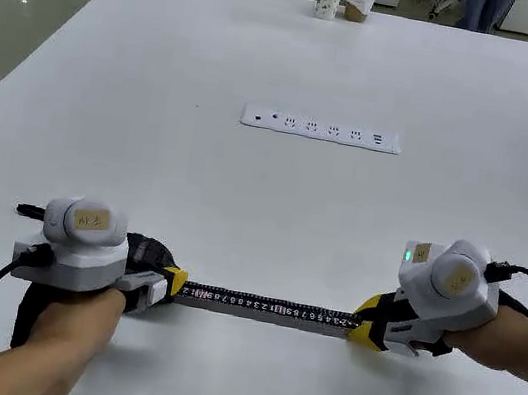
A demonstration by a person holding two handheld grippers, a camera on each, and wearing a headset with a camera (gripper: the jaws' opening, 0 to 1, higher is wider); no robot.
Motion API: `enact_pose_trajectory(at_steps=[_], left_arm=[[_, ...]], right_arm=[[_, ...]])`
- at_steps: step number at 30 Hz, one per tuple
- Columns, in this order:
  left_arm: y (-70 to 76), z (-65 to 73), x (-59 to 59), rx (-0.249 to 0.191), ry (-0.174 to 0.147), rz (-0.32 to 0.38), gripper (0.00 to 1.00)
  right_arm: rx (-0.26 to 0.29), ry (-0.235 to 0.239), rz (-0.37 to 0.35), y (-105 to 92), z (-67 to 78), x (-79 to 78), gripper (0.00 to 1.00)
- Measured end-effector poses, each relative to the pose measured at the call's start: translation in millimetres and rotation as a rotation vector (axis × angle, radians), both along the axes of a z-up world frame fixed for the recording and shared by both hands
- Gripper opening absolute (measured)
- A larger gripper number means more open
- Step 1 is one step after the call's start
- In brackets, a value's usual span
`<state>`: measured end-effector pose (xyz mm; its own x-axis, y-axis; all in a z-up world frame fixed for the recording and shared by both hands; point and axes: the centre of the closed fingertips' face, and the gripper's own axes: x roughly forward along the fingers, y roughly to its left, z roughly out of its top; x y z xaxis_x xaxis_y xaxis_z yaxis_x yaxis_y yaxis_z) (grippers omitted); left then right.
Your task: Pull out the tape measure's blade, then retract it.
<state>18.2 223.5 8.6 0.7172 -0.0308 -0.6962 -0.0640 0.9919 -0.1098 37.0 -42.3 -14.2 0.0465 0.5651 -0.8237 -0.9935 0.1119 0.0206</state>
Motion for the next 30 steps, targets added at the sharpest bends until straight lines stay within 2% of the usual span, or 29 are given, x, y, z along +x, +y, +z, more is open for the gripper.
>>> enact_pose_trajectory(at_steps=[18,30], left_arm=[[-0.6,0.3,-1.7,-0.002,0.007,-0.009,0.59],[-0.9,0.5,-2.2,-0.008,0.01,-0.013,0.59]], right_arm=[[-0.005,-0.002,0.007,2.9,0.5,-0.8,0.1],[-0.001,-0.004,0.019,13.0,0.4,-1.9,0.1]])
